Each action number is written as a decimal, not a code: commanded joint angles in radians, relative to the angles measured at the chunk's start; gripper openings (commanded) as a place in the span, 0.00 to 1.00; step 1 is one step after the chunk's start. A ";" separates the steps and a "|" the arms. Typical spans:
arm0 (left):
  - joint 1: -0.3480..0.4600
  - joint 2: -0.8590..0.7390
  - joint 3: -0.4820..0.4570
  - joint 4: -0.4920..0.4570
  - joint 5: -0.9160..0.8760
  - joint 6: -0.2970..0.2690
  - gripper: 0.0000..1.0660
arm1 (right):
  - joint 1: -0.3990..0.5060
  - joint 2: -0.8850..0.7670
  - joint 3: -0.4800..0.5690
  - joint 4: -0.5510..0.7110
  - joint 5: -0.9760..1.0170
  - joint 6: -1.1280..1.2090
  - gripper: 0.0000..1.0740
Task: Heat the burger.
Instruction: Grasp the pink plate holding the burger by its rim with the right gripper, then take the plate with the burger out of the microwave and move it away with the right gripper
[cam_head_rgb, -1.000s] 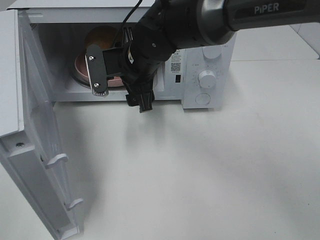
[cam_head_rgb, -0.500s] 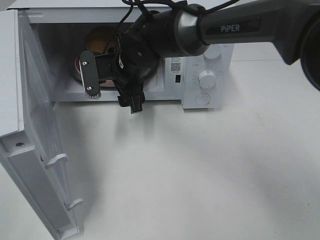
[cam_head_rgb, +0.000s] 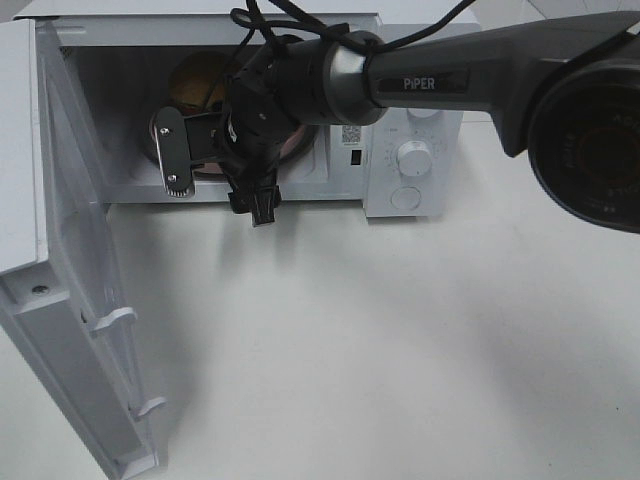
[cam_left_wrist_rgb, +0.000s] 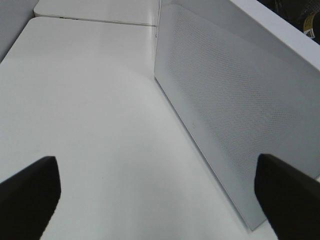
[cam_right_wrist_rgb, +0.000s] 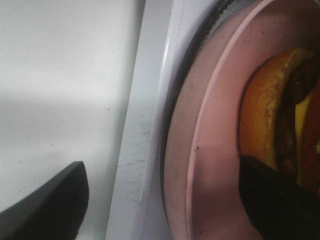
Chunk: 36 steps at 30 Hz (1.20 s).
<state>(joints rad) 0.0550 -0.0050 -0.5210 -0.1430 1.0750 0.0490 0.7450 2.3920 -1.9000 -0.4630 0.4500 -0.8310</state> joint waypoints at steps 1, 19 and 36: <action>0.004 -0.009 0.004 0.000 -0.003 -0.001 0.92 | -0.009 0.022 -0.021 -0.011 0.000 0.021 0.72; 0.004 -0.009 0.004 0.001 -0.003 -0.001 0.92 | -0.041 0.066 -0.021 0.000 -0.044 0.021 0.60; 0.004 -0.009 0.004 0.001 -0.003 -0.001 0.92 | -0.041 0.056 -0.021 0.002 0.013 0.042 0.00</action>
<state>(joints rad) 0.0550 -0.0050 -0.5210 -0.1430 1.0750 0.0490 0.7170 2.4410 -1.9230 -0.4610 0.4250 -0.8060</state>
